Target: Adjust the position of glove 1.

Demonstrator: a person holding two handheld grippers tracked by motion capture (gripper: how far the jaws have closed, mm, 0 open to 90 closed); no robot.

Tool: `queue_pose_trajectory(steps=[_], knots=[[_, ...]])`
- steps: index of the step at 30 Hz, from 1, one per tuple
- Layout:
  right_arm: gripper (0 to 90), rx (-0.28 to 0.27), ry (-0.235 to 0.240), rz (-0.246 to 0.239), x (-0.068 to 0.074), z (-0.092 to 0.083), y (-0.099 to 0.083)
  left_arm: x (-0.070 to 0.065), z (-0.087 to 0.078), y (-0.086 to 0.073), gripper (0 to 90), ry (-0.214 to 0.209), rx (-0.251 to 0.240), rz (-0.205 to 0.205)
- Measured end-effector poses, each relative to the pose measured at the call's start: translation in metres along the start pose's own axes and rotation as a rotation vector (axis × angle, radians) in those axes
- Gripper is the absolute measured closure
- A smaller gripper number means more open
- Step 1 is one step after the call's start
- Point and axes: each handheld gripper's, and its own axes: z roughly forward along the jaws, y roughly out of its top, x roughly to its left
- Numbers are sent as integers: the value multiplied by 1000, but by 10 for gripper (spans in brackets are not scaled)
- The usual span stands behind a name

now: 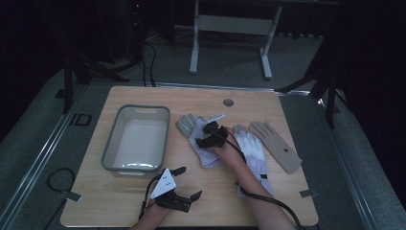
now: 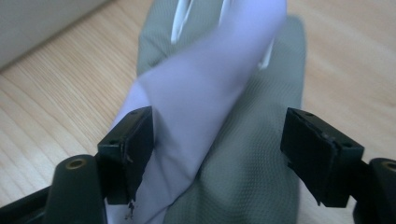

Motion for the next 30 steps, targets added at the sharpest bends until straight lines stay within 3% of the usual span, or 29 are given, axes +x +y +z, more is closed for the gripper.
queue_pose_trajectory(steps=[8,12,14,16,20,24,30], knots=[[365,8,43,18,-4,1,-1,0,0,0,12,-3,0,0],[639,2,47,-42,2,-1,-2,0,0,0,12,-2,0,-1],[760,9,26,-51,8,-3,-1,-1,0,0,12,-1,1,0],[810,12,7,-25,11,-6,0,0,0,0,12,-1,1,-1],[825,-3,-15,0,15,-14,3,0,0,0,12,-1,-1,-4],[824,-73,-20,100,15,-39,5,0,0,0,12,-2,0,-3],[824,-121,-65,181,17,-73,2,0,0,0,12,3,-1,-4]])
